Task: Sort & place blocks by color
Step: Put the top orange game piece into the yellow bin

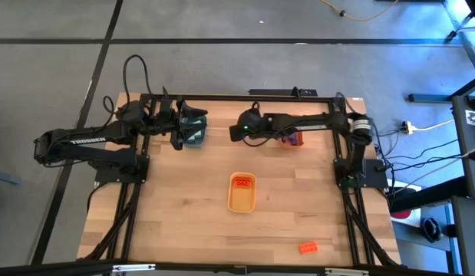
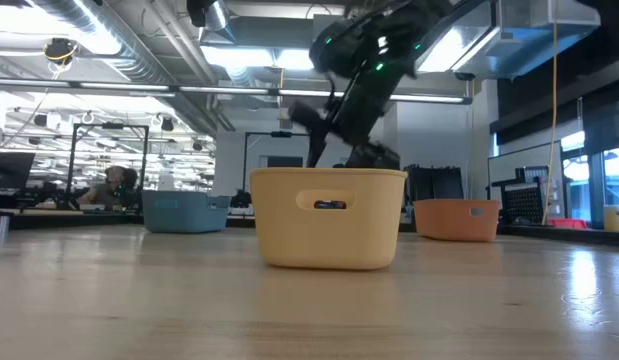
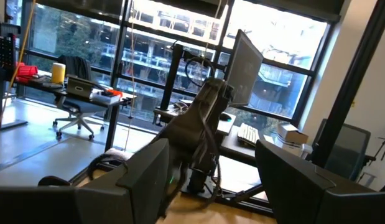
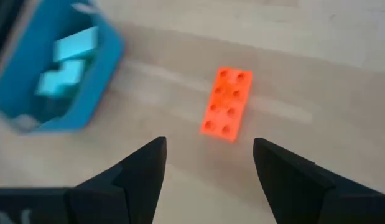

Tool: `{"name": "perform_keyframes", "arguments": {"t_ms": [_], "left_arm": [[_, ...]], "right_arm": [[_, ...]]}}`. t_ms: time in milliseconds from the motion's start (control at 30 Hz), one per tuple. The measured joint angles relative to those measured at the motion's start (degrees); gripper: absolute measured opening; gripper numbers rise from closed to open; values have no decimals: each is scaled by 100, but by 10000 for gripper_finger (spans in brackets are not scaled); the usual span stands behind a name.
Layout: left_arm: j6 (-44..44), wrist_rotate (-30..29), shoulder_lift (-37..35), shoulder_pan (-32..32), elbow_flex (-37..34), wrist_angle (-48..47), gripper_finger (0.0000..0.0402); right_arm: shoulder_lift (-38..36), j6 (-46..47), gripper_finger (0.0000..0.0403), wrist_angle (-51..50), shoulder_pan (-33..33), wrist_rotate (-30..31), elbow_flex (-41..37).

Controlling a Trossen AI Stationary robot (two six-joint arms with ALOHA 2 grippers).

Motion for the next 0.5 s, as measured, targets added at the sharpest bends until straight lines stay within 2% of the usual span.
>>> {"name": "perform_keyframes", "arguments": {"t_ms": [267, 500], "left_arm": [[-2, 216, 0, 0, 0, -11, 231], [-4, 439, 0, -2, 0, -9, 231]], "right_arm": [[961, 346, 243, -10, -4, 1015, 663], [1599, 471, 243, -20, 35, 1061, 1062]]}}
